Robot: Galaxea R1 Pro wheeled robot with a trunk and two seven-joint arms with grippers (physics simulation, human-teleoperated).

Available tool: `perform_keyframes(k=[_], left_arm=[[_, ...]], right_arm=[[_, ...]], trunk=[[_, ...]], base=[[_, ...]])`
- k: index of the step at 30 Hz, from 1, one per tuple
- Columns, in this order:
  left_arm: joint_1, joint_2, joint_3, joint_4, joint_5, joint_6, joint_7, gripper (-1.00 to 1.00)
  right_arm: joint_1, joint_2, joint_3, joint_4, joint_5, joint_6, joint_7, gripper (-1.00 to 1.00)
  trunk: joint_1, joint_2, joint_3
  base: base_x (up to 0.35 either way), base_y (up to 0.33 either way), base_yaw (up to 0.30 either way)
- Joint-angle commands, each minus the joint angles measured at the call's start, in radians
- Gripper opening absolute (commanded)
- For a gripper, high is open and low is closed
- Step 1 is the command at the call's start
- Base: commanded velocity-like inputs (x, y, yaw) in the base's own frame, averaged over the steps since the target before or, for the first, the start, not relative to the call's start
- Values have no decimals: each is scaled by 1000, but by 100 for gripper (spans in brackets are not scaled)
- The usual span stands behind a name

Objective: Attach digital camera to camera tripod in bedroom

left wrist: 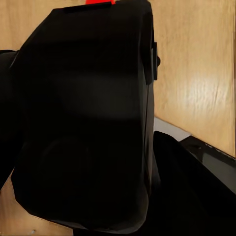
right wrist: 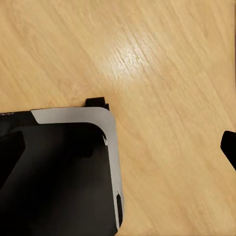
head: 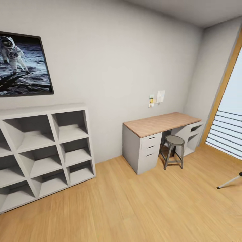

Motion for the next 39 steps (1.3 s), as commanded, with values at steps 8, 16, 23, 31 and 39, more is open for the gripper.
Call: perform_keyframes(k=[8,16,23,31,39], left_arm=[[0,2,-6,0,19,-5,2,-100],[0,3,-7,0,18,-4,-18,-100],[0,21,-6,2,14,9,-185,-100],[0,35,-6,3,17,2,-222,-100],[0,36,-6,3,21,-1,-214,-100]], right_arm=[[-1,0,-9,4,7,3,1,100],[-1,27,-1,3,12,7,-54,100],[-1,68,15,3,74,6,-67,100],[-1,78,16,3,103,-2,-70,100],[-1,72,15,3,102,-7,-70,100]], trunk=[[1,-1,-2],[1,-1,-2],[1,-1,-5],[1,-1,-9],[1,-1,-13]], base=[[37,1,-296],[2,0,-296],[0,0,-296],[0,0,-296],[0,0,-296]])
